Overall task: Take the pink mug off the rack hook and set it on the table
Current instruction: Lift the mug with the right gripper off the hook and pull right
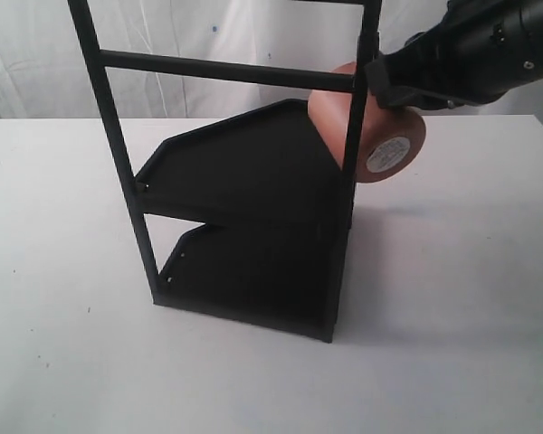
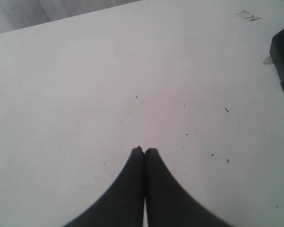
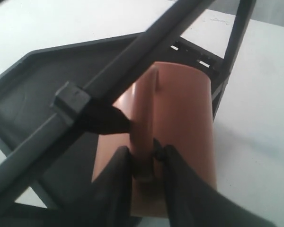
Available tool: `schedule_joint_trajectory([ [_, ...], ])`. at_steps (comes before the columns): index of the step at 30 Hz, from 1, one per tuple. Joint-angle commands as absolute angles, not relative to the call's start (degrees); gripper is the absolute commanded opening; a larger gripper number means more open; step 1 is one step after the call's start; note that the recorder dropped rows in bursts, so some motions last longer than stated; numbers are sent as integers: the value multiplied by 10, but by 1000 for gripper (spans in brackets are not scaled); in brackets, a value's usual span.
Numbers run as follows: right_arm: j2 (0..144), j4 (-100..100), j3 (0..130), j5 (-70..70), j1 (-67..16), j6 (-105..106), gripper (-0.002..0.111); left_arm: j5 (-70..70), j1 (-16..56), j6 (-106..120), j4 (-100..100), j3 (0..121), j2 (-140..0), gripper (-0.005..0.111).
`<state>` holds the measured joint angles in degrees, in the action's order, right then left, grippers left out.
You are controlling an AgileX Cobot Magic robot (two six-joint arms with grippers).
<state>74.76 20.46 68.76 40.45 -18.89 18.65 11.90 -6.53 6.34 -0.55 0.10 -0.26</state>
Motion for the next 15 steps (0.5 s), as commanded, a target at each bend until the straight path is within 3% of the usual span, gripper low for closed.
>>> schedule_joint_trajectory([
  [1,718,191,686,421,-189,186,0,120,-67,62,-12,0,0,0],
  [15,701,109,686,501,-189,176,0,120,-67,62,-12,0,0,0],
])
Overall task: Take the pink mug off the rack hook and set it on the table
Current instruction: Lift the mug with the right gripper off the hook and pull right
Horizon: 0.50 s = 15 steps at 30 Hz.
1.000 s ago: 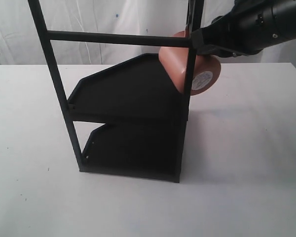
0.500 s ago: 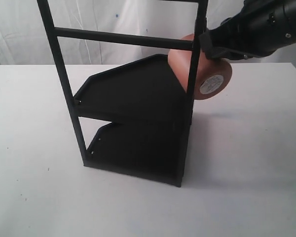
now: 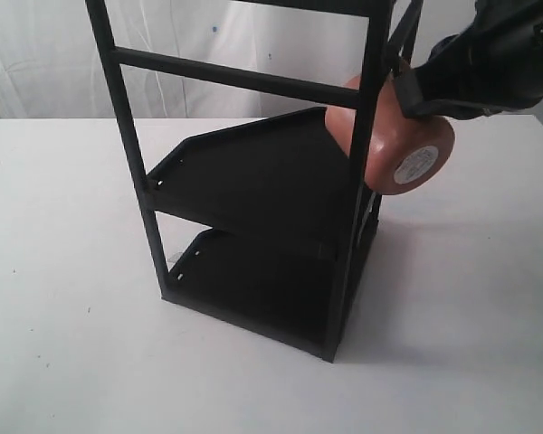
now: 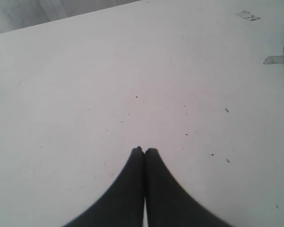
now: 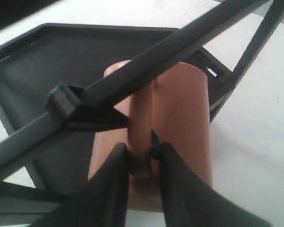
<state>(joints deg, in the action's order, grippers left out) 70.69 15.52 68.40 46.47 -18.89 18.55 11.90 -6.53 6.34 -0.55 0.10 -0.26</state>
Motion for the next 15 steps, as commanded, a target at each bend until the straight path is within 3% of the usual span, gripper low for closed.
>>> schedule_joint_trajectory([
  [1,701,103,686,507,-189,175,0,120,-67,62,-12,0,0,0],
  [15,691,66,687,500,-189,117,0,120,-67,62,-12,0,0,0],
])
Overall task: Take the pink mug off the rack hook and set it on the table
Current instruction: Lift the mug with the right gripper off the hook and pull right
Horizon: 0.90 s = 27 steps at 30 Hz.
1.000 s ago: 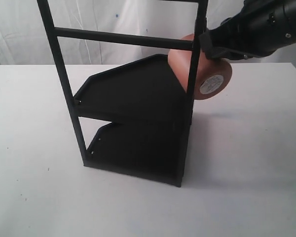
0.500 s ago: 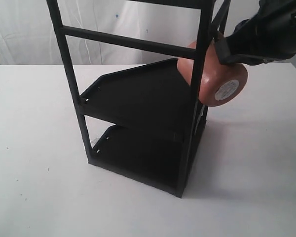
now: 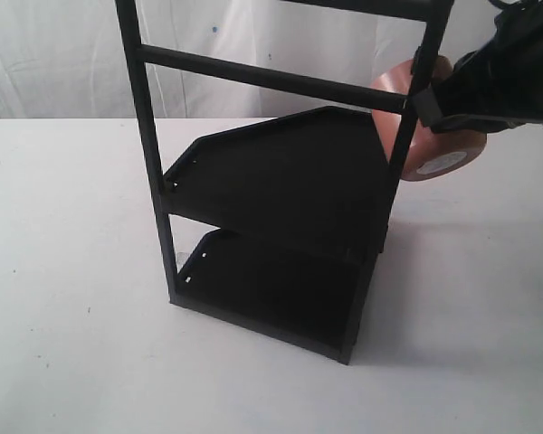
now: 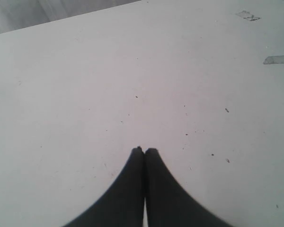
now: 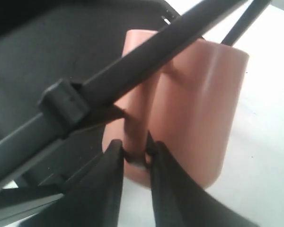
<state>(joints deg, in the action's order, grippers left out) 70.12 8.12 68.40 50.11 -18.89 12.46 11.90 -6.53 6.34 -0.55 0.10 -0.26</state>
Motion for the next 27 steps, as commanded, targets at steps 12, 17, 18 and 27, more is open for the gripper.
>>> schedule_joint_trajectory([
  [12,635,66,694,514,-189,117,0,120,-67,62,-12,0,0,0],
  [17,636,52,694,526,-189,117,0,120,-67,62,-12,0,0,0],
  [18,636,47,694,526,-189,117,0,120,-67,62,-12,0,0,0],
  [27,636,-143,693,540,-188,-26,0,120,-67,62,-12,0,0,0],
])
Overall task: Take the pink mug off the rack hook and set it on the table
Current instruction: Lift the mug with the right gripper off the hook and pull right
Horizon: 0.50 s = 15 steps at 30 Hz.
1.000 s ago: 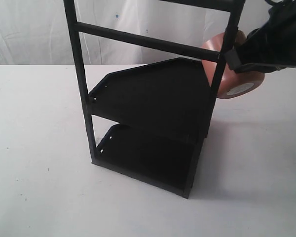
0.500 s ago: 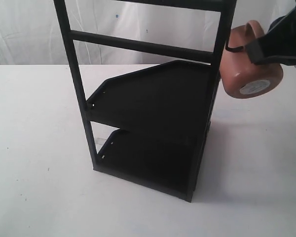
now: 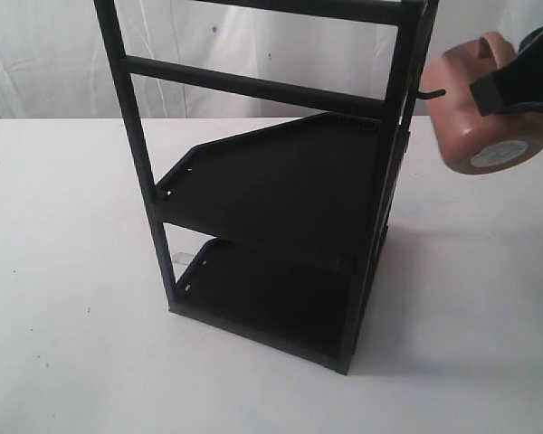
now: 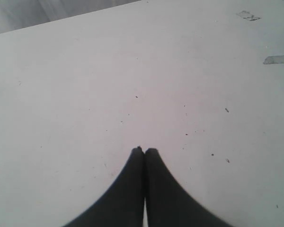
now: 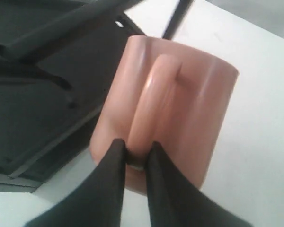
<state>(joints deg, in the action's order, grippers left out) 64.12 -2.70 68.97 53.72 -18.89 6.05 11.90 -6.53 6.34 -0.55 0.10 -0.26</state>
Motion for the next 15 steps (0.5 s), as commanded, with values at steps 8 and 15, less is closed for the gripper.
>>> schedule_joint_trajectory([
  [8,636,-247,637,434,-188,-158,0,120,-67,62,-12,0,0,0],
  [15,636,-367,550,342,-188,-316,0,120,-67,62,-12,0,0,0],
])
